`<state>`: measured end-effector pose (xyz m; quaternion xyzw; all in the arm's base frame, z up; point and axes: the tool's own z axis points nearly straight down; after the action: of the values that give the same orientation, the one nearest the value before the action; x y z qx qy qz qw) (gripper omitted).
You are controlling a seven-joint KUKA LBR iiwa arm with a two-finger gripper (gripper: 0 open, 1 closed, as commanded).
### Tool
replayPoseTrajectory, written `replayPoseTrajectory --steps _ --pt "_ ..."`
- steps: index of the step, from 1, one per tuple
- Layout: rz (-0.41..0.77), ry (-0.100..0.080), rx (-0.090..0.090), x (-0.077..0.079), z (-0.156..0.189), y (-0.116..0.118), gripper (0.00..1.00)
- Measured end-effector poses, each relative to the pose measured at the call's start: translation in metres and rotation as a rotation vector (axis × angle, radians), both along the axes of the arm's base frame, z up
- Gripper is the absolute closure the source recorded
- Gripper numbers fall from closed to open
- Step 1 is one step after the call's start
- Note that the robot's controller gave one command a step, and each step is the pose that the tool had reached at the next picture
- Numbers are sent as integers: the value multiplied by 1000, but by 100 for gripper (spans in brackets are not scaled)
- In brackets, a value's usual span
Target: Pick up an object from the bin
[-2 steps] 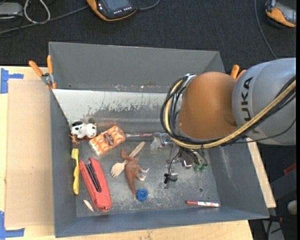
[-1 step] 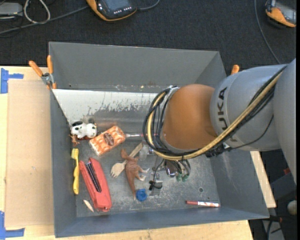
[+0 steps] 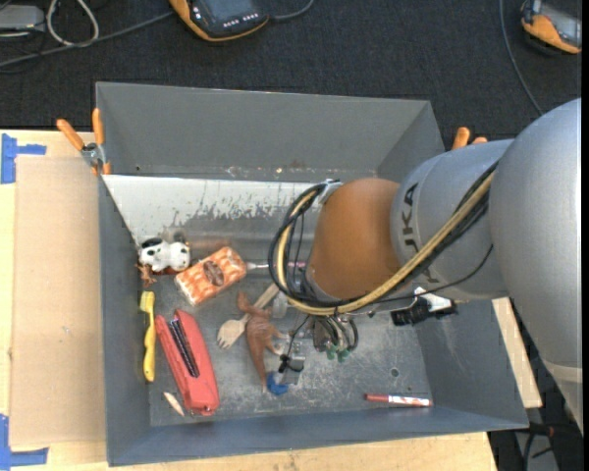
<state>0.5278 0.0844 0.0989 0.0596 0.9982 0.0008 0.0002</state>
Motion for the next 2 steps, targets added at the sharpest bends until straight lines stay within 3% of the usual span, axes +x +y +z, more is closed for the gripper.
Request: replayPoseTrajectory --steps 1,2 --pt "10 4 3 29 -27 -6 100" --pt "10 4 3 29 -27 -6 100"
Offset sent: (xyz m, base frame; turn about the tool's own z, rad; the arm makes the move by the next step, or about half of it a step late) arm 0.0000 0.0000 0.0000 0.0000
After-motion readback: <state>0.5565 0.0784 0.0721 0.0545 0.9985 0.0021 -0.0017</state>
